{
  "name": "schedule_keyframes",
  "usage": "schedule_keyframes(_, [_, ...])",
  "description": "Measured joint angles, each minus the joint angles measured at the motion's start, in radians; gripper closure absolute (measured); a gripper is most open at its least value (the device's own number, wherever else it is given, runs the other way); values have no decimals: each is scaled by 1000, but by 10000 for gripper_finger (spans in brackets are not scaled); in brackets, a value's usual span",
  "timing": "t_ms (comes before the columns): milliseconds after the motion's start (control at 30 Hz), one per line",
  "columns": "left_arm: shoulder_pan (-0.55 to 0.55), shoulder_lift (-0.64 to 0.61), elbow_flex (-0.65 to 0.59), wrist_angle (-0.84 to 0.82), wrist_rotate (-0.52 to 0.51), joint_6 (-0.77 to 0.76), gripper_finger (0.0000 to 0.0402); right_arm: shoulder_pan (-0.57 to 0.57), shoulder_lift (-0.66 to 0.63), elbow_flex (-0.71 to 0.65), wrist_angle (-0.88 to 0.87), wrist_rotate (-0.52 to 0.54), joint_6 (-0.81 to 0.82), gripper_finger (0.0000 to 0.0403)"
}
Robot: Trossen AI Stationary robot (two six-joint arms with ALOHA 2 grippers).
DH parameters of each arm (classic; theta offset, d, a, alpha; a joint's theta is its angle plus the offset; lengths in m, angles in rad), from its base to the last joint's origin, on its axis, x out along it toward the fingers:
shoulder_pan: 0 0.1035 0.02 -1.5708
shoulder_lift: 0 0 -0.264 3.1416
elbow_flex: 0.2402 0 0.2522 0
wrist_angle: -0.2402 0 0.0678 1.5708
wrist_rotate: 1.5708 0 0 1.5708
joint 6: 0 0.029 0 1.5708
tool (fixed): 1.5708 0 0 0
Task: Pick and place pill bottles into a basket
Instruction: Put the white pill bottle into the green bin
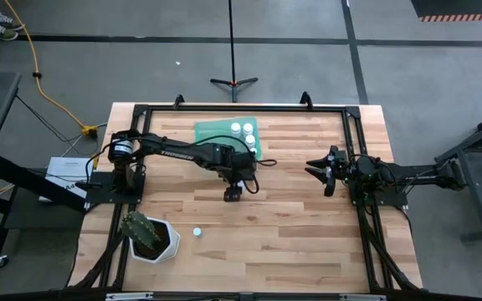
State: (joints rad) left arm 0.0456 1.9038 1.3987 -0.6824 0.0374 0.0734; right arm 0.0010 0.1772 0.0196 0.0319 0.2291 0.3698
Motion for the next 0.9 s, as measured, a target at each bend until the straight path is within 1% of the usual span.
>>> schedule_keyframes(700, [0, 0, 1, 1, 0, 0, 202, 0, 0, 0, 0, 0, 23, 277])
schedule_keyframes(800, [0, 0, 1, 1, -1, 0, 204, 0, 0, 0, 0, 0, 23, 277])
schedule_keyframes(900, [0, 0, 1, 1, -1, 0, 191, 0, 0, 0, 0, 0, 23, 277])
